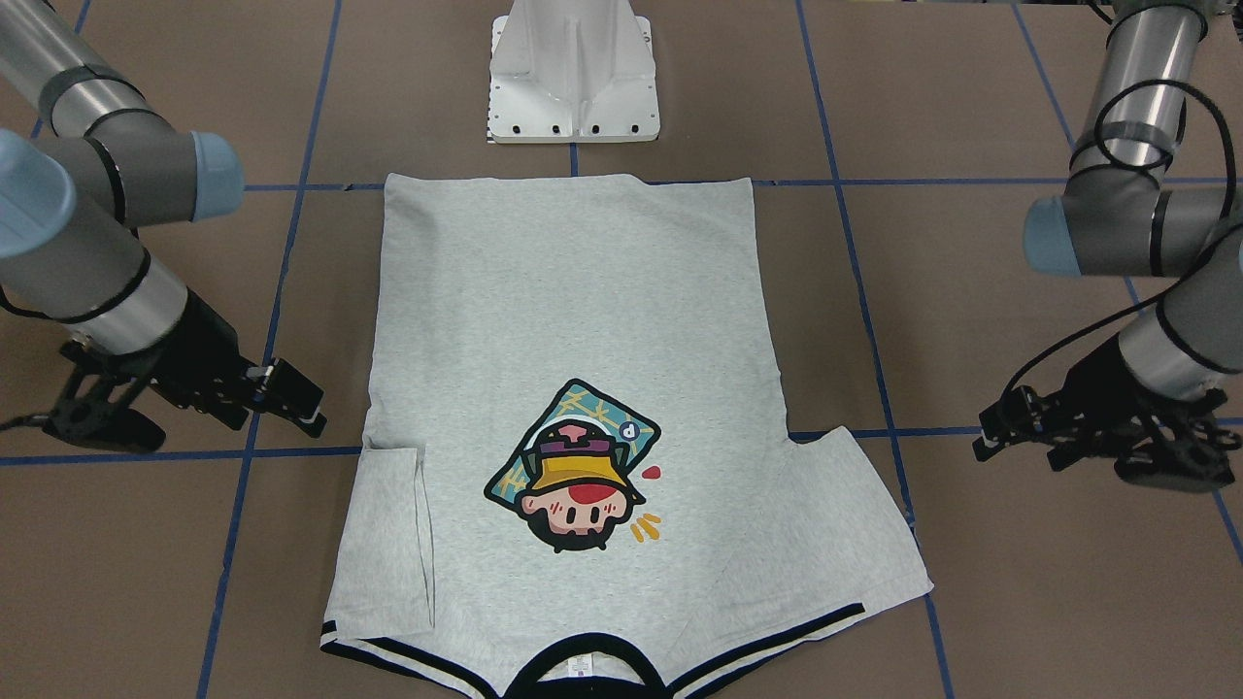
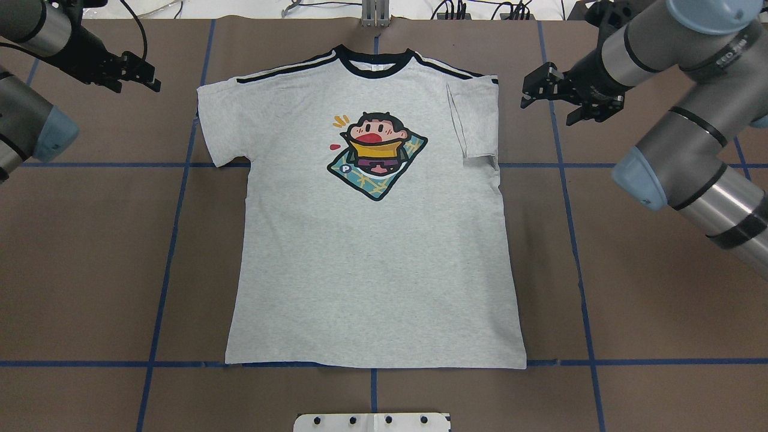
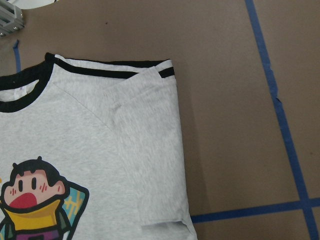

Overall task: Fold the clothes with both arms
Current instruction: 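Release the sleeve and raise the right gripper while the left arm reaches in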

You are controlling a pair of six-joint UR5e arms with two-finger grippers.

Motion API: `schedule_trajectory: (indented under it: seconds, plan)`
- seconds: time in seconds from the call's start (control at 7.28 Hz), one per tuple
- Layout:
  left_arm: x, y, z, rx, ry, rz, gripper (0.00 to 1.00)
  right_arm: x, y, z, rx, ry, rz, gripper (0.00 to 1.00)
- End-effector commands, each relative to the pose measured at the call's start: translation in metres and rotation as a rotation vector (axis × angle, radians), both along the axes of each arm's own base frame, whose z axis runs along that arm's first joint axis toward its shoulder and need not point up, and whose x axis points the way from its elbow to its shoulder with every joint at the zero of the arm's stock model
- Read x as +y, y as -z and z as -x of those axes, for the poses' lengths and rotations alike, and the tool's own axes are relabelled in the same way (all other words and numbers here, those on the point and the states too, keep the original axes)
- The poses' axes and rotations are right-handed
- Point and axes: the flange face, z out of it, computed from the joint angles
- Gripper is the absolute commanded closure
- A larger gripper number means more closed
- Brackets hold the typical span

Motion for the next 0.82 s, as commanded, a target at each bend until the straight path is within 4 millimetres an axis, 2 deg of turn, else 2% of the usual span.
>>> schedule_trajectory:
  seconds: [0.0, 0.14, 0.27, 0.41, 0.55, 0.69]
  plan:
    - [-0.042, -0.007, -0.028, -0.013, 0.059, 0.007, 0.26, 0.024, -0.014, -0.018, 0.003, -0.01, 0.002, 0.0]
    - [-0.056, -0.01, -0.036, -0.003, 0.06, -0.007, 0.28, 0.034, -0.016, -0.024, 0.0, -0.01, -0.002, 0.0]
    - [-0.06, -0.014, -0.052, 0.013, 0.062, -0.01, 0.3, 0.036, -0.017, -0.026, -0.001, -0.011, -0.002, 0.0]
    - [-0.057, -0.014, -0.063, 0.013, 0.053, -0.012, 0.33, 0.037, -0.019, -0.026, 0.001, -0.013, 0.001, 0.0]
    - [-0.05, -0.014, -0.085, -0.004, 0.051, -0.023, 0.37, 0.037, -0.019, -0.026, 0.0, -0.013, 0.0, 0.0]
    - [-0.051, -0.015, -0.092, -0.009, 0.049, -0.015, 0.41, 0.037, -0.019, -0.026, 0.001, -0.013, 0.001, 0.0]
